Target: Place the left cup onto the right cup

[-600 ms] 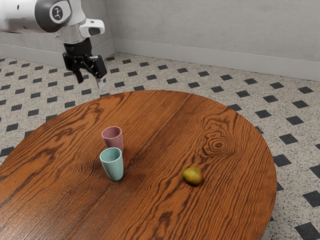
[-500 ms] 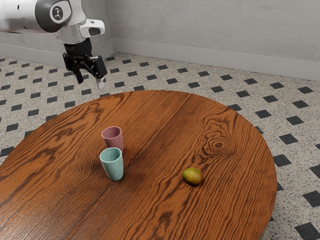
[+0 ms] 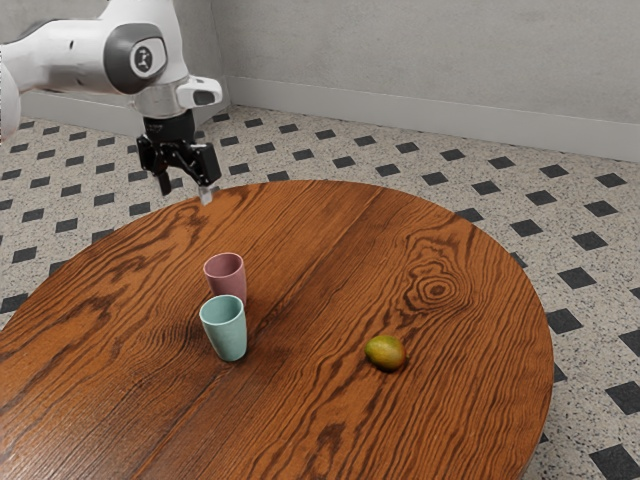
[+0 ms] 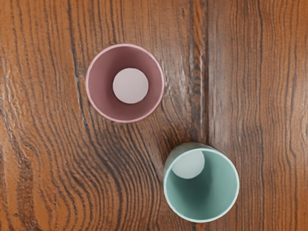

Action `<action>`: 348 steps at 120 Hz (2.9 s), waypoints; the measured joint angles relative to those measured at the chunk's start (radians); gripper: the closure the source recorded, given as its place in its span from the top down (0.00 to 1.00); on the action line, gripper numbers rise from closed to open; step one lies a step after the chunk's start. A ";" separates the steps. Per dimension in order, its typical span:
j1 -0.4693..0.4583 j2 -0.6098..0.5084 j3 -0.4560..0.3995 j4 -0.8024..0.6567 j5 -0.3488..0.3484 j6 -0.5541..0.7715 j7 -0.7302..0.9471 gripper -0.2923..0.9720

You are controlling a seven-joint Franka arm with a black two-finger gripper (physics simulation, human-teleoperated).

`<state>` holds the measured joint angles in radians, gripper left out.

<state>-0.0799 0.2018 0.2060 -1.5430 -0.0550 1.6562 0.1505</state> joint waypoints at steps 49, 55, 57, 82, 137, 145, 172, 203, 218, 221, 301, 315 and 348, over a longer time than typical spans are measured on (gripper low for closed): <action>0.065 0.126 0.004 -0.106 0.006 0.250 0.024 0.77; 0.069 0.147 0.004 -0.111 0.006 0.292 0.029 0.77; 0.070 0.155 0.004 -0.111 0.005 0.304 0.031 0.77; 0.072 0.212 0.004 -0.113 -0.004 0.393 0.043 0.77; 0.092 0.327 0.004 -0.097 -0.080 0.469 0.062 0.62; 0.092 0.328 0.002 -0.098 -0.085 0.477 0.064 0.51; 0.092 0.329 -0.006 -0.104 -0.100 0.492 0.069 0.25; 0.092 0.326 -0.019 -0.105 -0.107 0.497 0.072 0.17; 0.092 0.320 -0.020 -0.106 -0.108 0.495 0.073 0.16; 0.092 0.316 -0.020 -0.106 -0.107 0.494 0.073 0.16; 0.027 -0.191 -0.020 -0.399 -0.089 0.308 0.075 0.15; 0.007 -0.222 -0.023 -0.436 -0.088 0.284 0.076 0.15; -0.018 -0.223 -0.032 -0.471 -0.064 0.298 0.077 0.15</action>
<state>-0.0984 -0.0211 0.1745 -2.0144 -0.1187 1.9538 0.2272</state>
